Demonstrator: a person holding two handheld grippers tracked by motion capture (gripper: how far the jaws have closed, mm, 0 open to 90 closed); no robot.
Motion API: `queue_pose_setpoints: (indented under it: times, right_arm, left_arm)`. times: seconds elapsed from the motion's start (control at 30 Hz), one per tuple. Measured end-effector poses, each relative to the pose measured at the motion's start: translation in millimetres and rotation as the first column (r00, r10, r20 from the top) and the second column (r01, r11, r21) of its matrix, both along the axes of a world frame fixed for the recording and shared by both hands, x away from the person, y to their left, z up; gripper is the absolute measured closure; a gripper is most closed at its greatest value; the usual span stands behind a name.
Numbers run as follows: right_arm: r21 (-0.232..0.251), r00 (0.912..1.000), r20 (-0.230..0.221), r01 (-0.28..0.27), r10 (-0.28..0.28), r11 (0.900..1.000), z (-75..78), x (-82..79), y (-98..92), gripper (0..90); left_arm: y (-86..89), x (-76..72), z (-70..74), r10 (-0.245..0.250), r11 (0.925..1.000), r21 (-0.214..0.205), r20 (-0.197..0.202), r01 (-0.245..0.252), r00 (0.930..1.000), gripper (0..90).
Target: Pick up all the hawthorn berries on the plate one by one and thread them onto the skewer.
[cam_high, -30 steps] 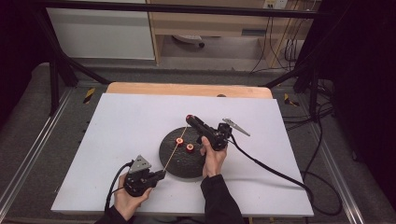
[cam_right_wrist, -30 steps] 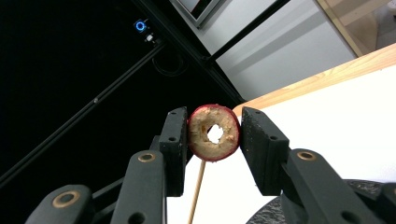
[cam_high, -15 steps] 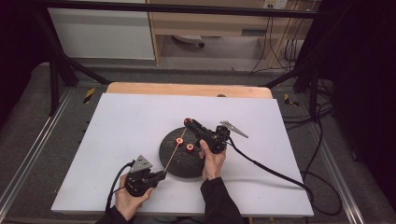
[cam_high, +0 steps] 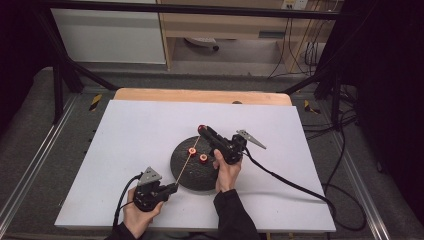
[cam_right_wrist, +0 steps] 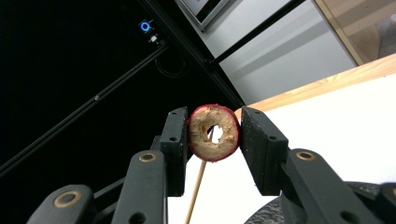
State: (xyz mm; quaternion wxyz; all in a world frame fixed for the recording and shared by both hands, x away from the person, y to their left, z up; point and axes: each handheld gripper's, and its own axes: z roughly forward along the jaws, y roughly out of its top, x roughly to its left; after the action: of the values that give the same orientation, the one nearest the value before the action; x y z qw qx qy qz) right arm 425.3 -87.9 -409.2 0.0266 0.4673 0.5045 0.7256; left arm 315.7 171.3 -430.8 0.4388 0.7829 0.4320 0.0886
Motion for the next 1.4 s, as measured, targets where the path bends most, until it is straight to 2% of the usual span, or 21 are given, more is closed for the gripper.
queue_pose_setpoints:
  times: [0.23,0.4,0.53,0.6,0.7,0.8,0.93,1.4]
  right_arm:
    - [0.01,0.9998,-0.009,-0.016,0.017,0.9998,-3.4,-1.6,1.6,63.2]
    - [0.007,0.9997,-0.01,-0.022,0.022,0.9997,-1.4,-3.9,0.8,63.2]
    - [0.004,0.9996,-0.014,-0.026,0.026,0.9997,0.0,-2.4,-0.2,63.3]
    - [0.009,0.9998,-0.002,-0.018,0.018,0.9998,-0.3,-0.6,-0.6,63.4]
    - [0.017,0.9999,0.014,-0.001,0.001,0.9998,3.1,0.4,-2.2,63.4]
    - [0.006,0.9998,0.007,-0.016,0.016,0.9998,2.6,0.7,-2.5,63.5]
    - [0.002,0.9992,0.0,-0.041,0.041,0.9992,-2.8,-0.6,0.6,63.4]
    - [-0.046,0.9937,-0.044,-0.105,0.103,0.9934,-14.8,-13.4,8.3,63.3]
  left_arm:
    - [-4.9,-1.3,-1.0,0.024,0.9995,-0.022,-0.017,-0.024,0.9996,88.6]
    - [-11.5,-2.7,-3.2,0.011,0.9999,-0.007,-0.001,-0.011,0.9999,88.6]
    - [-12.7,-5.4,-0.6,0.012,0.9998,-0.015,0.009,-0.012,0.9999,88.5]
    - [-13.5,-6.0,-1.3,0.011,0.9999,-0.012,-0.002,-0.011,0.9999,88.5]
    - [-14.3,-7.0,-3.4,0.015,0.9995,-0.027,-0.007,-0.015,0.9999,88.6]
    - [-13.3,-8.0,-0.9,0.032,0.9979,-0.056,0.001,-0.032,0.9995,88.6]
    - [-13.9,-7.5,2.4,0.052,0.9966,-0.064,0.005,-0.051,0.9986,88.6]
    - [-22.7,17.0,12.1,0.063,0.9958,-0.067,0.01,-0.062,0.998,88.5]
